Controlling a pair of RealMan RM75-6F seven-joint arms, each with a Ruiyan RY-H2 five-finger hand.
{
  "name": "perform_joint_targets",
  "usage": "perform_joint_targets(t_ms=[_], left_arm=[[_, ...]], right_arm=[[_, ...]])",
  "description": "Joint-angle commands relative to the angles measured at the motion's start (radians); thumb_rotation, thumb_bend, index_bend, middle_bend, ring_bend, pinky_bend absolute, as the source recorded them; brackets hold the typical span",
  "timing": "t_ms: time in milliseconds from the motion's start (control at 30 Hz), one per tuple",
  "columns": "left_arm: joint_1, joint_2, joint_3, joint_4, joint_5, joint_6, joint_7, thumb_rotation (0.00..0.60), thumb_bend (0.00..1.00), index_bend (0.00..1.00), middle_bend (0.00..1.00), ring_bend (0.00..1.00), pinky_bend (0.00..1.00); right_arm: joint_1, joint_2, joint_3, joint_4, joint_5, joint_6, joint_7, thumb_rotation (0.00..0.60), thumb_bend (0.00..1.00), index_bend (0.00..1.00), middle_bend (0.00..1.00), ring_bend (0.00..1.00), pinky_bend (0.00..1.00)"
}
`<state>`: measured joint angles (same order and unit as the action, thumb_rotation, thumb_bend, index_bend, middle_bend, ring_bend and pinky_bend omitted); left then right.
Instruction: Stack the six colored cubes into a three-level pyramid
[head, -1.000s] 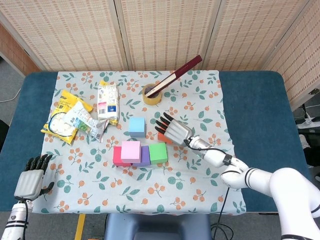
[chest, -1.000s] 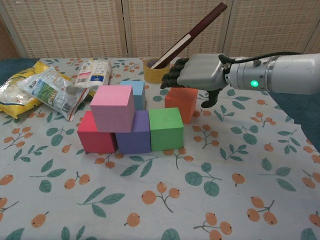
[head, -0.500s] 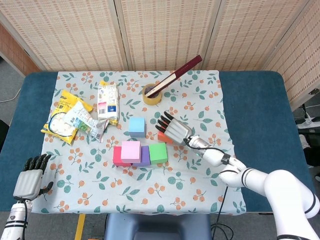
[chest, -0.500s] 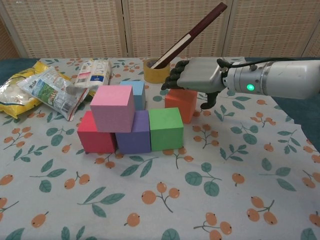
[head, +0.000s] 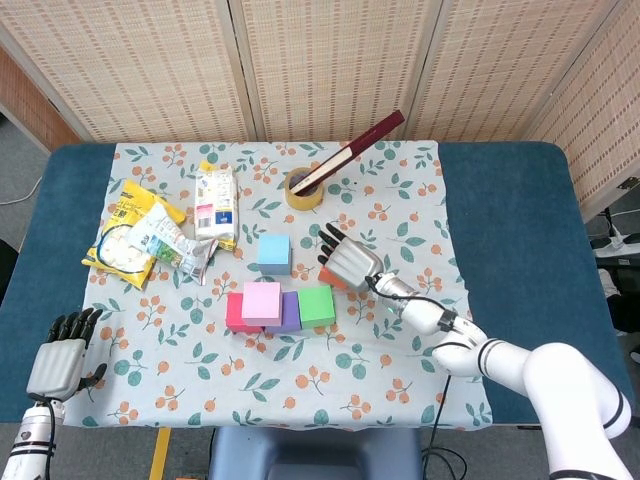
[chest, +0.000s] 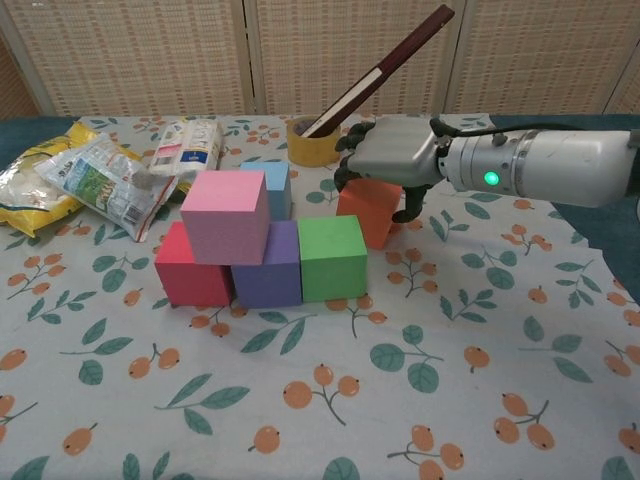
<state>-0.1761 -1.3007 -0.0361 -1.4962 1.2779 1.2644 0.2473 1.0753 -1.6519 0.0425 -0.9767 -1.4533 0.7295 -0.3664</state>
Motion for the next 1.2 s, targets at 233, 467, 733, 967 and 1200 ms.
perform_joint_targets(t_ms=[233,467,733,967,1200], left_arm=[[0.001,0.003,0.005,-0.006,0.009,0.003,-0.003,0.6,0.31,0.0,0.04,0.0,0.06],[0.0,0.004,0.013,-0.013,0.021,-0.001,-0.008,0.6,0.31,0.0,0.04,0.0,0.06],[0.003,0.001,0.02,-0.018,0.034,0.012,0.004,0.6,0.31,0.0,0.04,0.0,0.05],[-0.001,-0.011,0.019,-0.01,0.021,0.001,0.024,0.6,0.31,0.0,0.04,0.0,0.06],[-0.006,-0.023,0.012,0.002,0.002,-0.007,0.042,0.6,0.31,0.0,0.04,0.0,0.06]], right_arm=[[-0.022,0.067,0.037,-0.102,-0.001,0.069,-0.024,0.6,0.16,0.64,0.54,0.13,0.0],[-0.061,0.223,0.115,-0.401,0.145,0.099,-0.176,0.6,0.16,0.69,0.58,0.16,0.0],[-0.066,0.365,0.143,-0.649,0.244,0.077,-0.23,0.6,0.18,0.68,0.58,0.16,0.0],[-0.065,0.386,0.103,-0.58,0.08,0.104,-0.185,0.6,0.18,0.67,0.58,0.16,0.0],[-0.048,0.371,0.024,-0.499,-0.201,0.171,-0.009,0.6,0.18,0.63,0.58,0.16,0.0]])
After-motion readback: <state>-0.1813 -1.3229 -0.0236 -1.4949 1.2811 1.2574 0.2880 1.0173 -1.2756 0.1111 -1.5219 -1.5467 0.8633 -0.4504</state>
